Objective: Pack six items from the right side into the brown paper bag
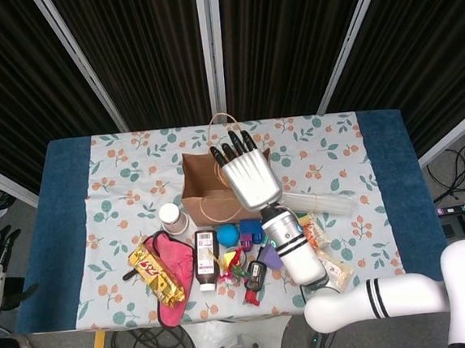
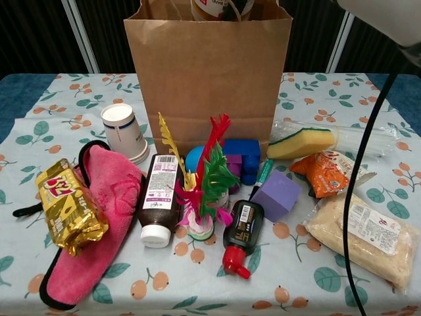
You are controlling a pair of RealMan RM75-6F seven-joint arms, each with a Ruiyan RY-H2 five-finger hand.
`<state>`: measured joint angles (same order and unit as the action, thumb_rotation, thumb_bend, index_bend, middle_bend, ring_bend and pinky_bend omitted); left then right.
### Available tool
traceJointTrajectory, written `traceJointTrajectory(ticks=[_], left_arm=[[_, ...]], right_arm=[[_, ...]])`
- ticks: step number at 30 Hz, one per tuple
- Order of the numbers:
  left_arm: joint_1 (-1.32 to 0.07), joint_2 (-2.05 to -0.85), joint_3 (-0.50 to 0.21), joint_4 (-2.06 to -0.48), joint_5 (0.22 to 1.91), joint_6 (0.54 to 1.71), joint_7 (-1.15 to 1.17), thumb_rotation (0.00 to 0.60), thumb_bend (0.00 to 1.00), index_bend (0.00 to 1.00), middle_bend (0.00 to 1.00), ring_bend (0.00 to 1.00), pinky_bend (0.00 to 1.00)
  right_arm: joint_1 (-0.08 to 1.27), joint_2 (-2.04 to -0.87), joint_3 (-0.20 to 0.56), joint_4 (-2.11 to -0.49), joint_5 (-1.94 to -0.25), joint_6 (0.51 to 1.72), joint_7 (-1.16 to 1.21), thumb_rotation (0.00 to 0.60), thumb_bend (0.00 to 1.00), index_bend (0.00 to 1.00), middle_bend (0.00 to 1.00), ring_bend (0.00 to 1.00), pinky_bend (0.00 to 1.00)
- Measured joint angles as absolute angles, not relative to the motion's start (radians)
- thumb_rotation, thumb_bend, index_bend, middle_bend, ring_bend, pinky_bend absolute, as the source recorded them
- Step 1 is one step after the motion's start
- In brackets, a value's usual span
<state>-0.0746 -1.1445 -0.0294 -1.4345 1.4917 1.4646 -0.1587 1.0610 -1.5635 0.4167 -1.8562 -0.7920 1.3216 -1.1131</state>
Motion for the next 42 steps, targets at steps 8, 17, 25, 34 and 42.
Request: traceJointTrajectory(ticks=[8, 17, 25, 34, 42], left_arm=[[-0.077, -1.143, -0.027, -1.448, 1.499, 1.465, -0.145, 0.600, 0.00, 0.10, 0.13, 0.03, 0.15], [-0.081, -1.136, -0.022, -1.477, 1.514, 1.466, -0.126, 0.600, 0.00, 0.10, 0.13, 0.03, 0.15], [-0.091, -1.139, -0.007, -1.511, 1.547, 1.462, -0.102, 0.600, 0.00, 0.10, 0.13, 0.03, 0.15], [-0.097, -1.147, 0.016, -1.527, 1.572, 1.447, -0.083, 0.600, 0.00, 0.10, 0.13, 0.03, 0.15], [-0.107, -1.166, 0.010, -1.496, 1.587, 1.457, -0.071, 0.600, 0.00, 0.10, 0.13, 0.03, 0.15]], right_arm=[[1.060, -1.528, 0.411, -1.889, -0.816, 1.332, -1.065, 0.600, 0.00, 0.14, 0.22, 0.05, 0.12], [1.009, -1.431, 0.417, -2.007, -0.880, 1.419, -1.035, 0.600, 0.00, 0.13, 0.23, 0.07, 0.12], [0.810, -1.209, 0.376, -2.129, -0.880, 1.478, -0.887, 0.600, 0.00, 0.13, 0.25, 0.09, 0.15], [0.584, -1.146, 0.148, -2.073, -1.001, 1.389, -0.529, 0.600, 0.00, 0.18, 0.28, 0.12, 0.16], [0.537, -1.293, 0.066, -1.798, -1.125, 1.291, -0.389, 0.600, 0.00, 0.27, 0.30, 0.14, 0.16]])
